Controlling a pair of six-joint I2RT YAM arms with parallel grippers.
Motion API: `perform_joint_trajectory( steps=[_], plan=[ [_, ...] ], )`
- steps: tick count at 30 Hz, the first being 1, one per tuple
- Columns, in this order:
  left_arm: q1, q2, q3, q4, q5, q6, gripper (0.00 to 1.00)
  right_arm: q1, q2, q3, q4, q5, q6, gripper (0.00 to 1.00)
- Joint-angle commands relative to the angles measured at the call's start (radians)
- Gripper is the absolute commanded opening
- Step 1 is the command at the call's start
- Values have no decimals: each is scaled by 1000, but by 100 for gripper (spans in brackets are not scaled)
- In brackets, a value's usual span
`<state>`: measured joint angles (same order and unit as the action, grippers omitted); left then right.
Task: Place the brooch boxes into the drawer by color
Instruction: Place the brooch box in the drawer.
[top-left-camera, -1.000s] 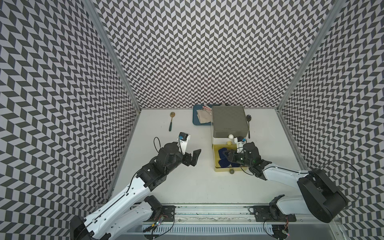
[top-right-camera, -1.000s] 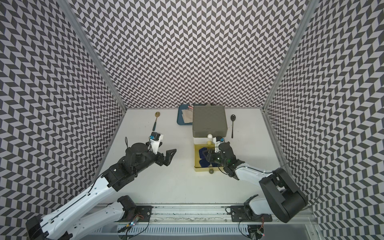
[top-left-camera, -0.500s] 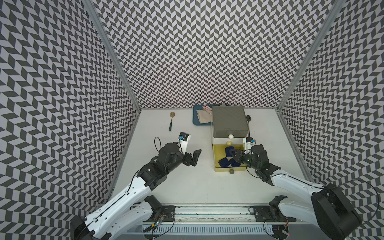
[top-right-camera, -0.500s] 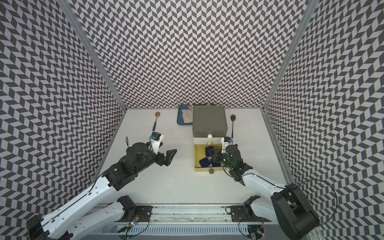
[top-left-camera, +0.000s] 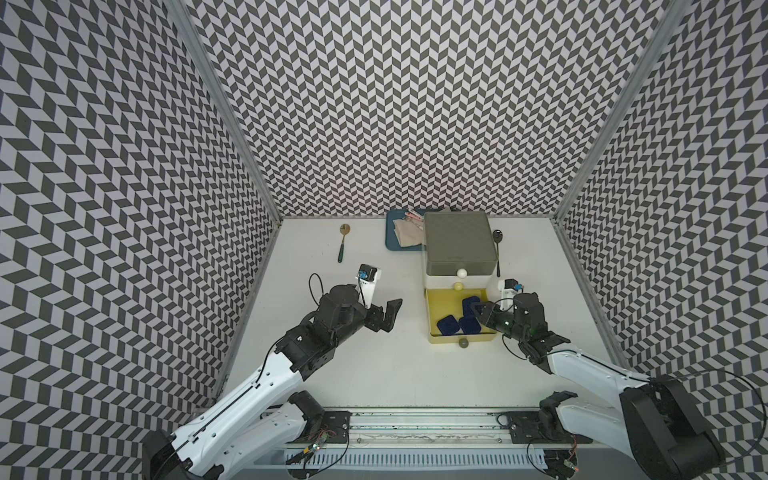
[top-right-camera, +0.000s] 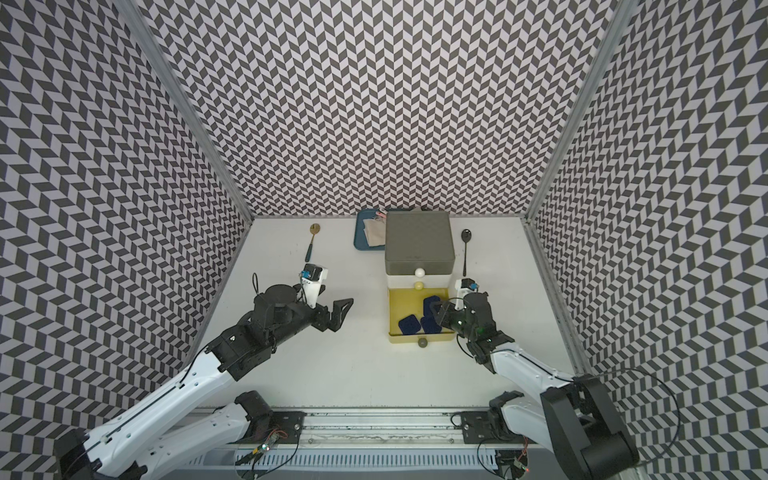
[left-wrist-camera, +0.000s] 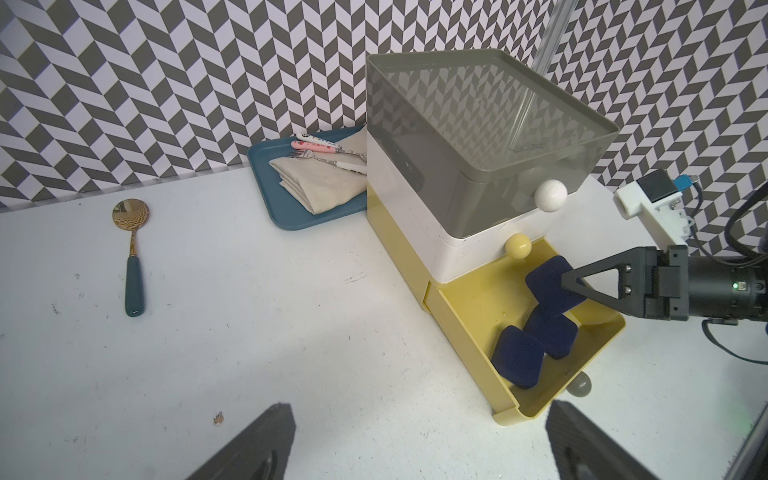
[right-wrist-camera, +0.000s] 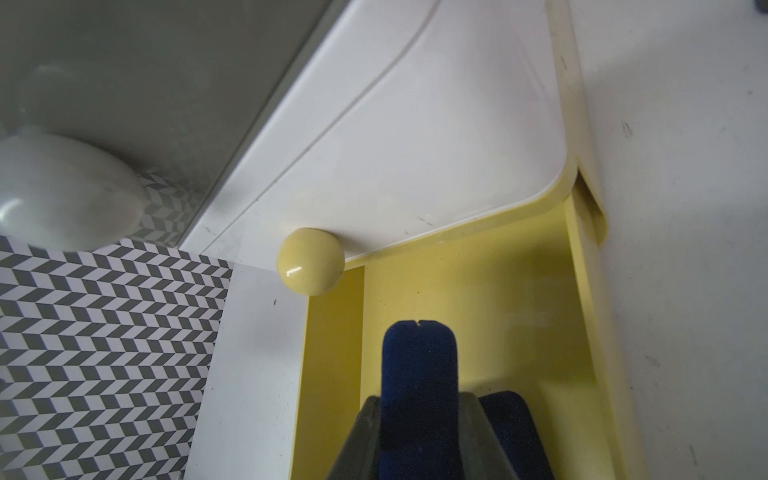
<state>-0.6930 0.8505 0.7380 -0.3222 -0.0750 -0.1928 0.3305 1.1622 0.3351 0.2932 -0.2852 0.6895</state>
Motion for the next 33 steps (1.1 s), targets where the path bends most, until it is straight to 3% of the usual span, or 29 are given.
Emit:
perform_joint_trajectory(
  steps=[1,10,12,17,19,27,33],
  plan=[
    [7,4,-5,29,7,-9,100,-4,32,33,56,-5,-19,16],
    [10,33,-9,47,15,-20,100,-4,162,101,100,-12,-27,16],
    [11,34,-12,48,16,-19,100,-4,174,111,101,-11,-27,20],
    [15,32,-15,45,14,-15,100,-4,175,130,64,12,-40,65],
    [16,28,-17,45,17,-17,100,-4,161,133,42,31,-45,72],
    [21,30,-14,43,31,-20,100,-4,63,143,-23,74,-81,74],
    [23,20,-11,40,34,-25,100,-4,-36,167,-130,54,-136,61]
  ],
)
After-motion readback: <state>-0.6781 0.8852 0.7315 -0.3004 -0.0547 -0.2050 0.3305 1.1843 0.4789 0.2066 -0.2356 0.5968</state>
